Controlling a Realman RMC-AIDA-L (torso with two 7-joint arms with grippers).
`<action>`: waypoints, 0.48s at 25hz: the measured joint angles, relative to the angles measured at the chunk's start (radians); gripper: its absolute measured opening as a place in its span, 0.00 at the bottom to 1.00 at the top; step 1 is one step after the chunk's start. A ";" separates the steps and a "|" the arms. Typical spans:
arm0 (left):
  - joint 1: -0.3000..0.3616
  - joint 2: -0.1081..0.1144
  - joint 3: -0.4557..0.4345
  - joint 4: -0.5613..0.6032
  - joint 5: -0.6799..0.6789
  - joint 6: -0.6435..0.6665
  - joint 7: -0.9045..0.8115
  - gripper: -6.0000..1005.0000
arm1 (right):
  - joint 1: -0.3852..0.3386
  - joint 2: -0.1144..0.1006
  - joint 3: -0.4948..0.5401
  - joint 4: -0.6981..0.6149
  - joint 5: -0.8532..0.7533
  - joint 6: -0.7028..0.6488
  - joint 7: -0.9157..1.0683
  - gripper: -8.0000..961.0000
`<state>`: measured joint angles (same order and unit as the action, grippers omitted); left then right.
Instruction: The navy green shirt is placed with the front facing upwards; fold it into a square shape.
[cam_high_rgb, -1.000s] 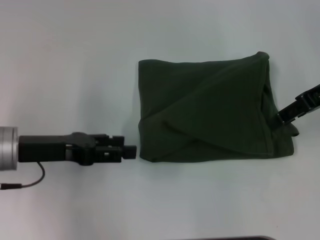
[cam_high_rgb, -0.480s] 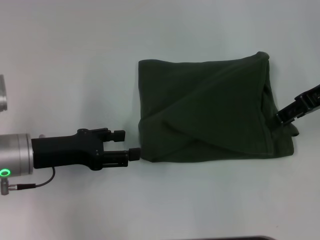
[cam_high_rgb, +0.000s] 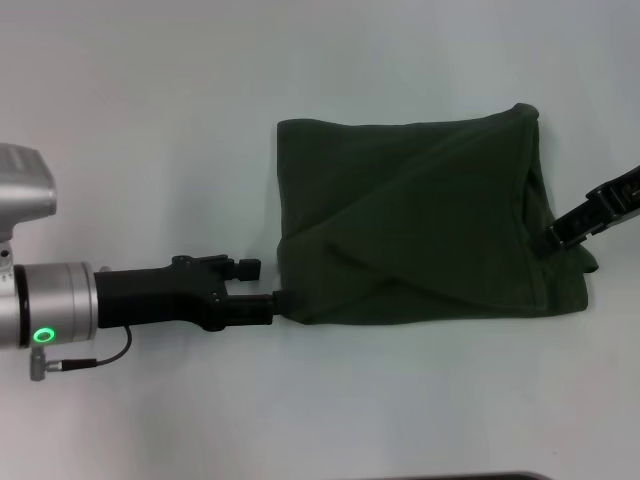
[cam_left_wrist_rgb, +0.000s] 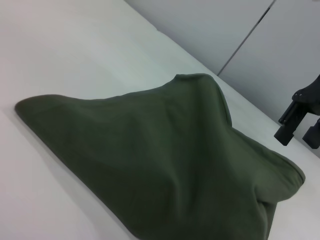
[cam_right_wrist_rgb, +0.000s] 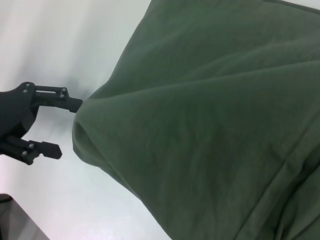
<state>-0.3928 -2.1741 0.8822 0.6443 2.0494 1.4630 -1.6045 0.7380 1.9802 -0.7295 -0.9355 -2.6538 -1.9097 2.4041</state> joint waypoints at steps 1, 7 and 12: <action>-0.004 0.000 0.002 -0.006 0.000 -0.005 0.000 0.74 | 0.000 0.000 0.002 0.000 0.000 0.000 0.000 0.65; -0.028 0.001 0.013 -0.047 -0.001 -0.032 0.005 0.72 | -0.001 -0.001 0.003 0.000 0.000 0.000 0.000 0.65; -0.053 0.000 0.032 -0.085 -0.005 -0.054 0.006 0.70 | 0.003 -0.001 0.003 0.000 0.000 0.000 0.001 0.65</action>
<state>-0.4457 -2.1743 0.9139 0.5592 2.0443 1.4089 -1.5984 0.7407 1.9787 -0.7265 -0.9357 -2.6537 -1.9100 2.4048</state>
